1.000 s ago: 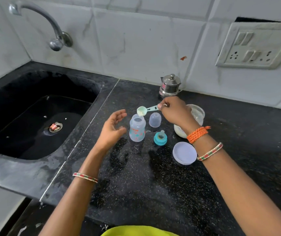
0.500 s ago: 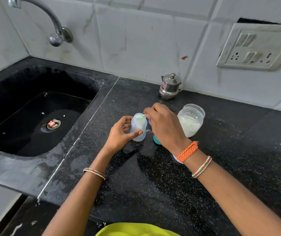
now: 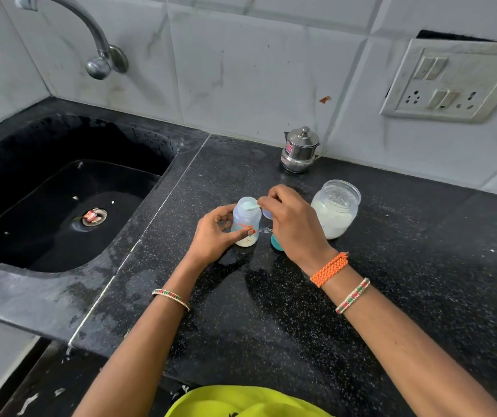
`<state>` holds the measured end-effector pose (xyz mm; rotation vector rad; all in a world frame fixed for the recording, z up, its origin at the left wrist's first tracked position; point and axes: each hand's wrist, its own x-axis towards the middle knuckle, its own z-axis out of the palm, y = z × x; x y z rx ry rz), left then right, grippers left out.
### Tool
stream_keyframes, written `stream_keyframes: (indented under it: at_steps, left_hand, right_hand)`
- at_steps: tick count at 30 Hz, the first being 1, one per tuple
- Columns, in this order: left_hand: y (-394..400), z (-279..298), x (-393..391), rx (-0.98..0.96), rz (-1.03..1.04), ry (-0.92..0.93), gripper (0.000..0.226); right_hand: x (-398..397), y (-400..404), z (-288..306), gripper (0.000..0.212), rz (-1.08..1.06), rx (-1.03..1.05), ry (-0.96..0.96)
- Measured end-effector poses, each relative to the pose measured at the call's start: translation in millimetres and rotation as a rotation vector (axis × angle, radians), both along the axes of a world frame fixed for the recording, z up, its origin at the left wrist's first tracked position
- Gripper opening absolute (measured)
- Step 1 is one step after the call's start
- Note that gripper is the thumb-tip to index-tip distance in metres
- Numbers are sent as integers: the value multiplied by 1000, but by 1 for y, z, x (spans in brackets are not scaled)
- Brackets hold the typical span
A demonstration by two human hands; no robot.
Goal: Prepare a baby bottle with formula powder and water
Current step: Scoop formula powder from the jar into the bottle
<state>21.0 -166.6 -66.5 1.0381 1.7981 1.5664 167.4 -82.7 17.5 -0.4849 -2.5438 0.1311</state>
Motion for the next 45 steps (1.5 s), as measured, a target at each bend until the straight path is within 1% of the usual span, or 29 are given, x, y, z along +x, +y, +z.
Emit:
stream_keyframes:
  at_steps: [2, 4, 8, 11, 12, 15, 16, 19, 23, 24, 26, 29, 31, 33, 35, 36, 37, 39, 41, 43, 45]
  left_hand:
    - [0, 0, 0, -1, -6, 7, 53]
    - [0, -2, -1, -10, -9, 9, 55]
    - [0, -2, -2, -11, -16, 17, 54]
    - [-1, -2, -1, -13, -20, 19, 56]
    - [-1, -2, 0, -13, -21, 24, 55]
    - [-1, -1, -1, -17, -26, 34, 51]
    - [-1, -1, 0, -16, -27, 36, 51]
    - [-1, 1, 1, -8, -27, 43, 49]
    - [-1, 2, 1, -4, -39, 46, 49]
    - [-1, 2, 1, -5, -37, 50, 49]
    - [-1, 1, 1, -6, -31, 48, 48]
    - [-1, 3, 4, -16, -12, 70, 48]
    - [-1, 6, 6, -42, -17, 98, 49]
    - [-3, 7, 7, -72, -29, 119, 60]
    - [-6, 5, 11, -83, 0, 209, 85]
    - [-8, 6, 15, -72, 32, 296, 94]
    - [-9, 9, 20, -32, 66, 394, 96]
    - [-8, 22, 36, 112, 85, 533, 90]
    - [2, 39, 54, 221, 24, 557, 80]
    - [17, 52, 68, 249, -34, 598, 68]
    - [35, 60, 77, 254, -47, 681, 59]
  right_hand:
    - [-1, 0, 2, 27, 5, -10, -8]
    - [-2, -2, 5, 23, 12, -22, -35]
    - [-4, 3, 10, 29, -32, -72, 84]
    - [-2, 5, 12, 32, -51, -39, 151]
    - [-1, 3, 10, 32, -37, -18, 142]
    - [0, -2, 3, 23, 12, 40, 6]
    - [1, -2, 2, 22, 12, 52, -8]
    - [0, 2, 2, 26, -4, 49, 60]
    - [-2, 6, -2, 26, 9, 47, -30]
    - [-2, 7, -2, 29, 1, 30, -13]
    - [-3, 9, 2, 33, -36, -35, 84]
    - [-1, 16, 11, 25, -116, -143, 264]
    - [5, 25, 16, 24, -172, -264, 369]
    - [13, 39, 22, 25, -233, -421, 473]
    - [25, 57, 26, 23, -336, -505, 552]
    - [32, 66, 28, 22, -388, -510, 588]
    - [41, 73, 29, 20, -432, -507, 621]
    - [57, 85, 28, 10, -497, -490, 666]
    - [70, 91, 23, 10, -545, -452, 655]
    - [76, 95, 14, 11, -599, -379, 574]
    - [77, 96, 5, 9, -638, -322, 483]
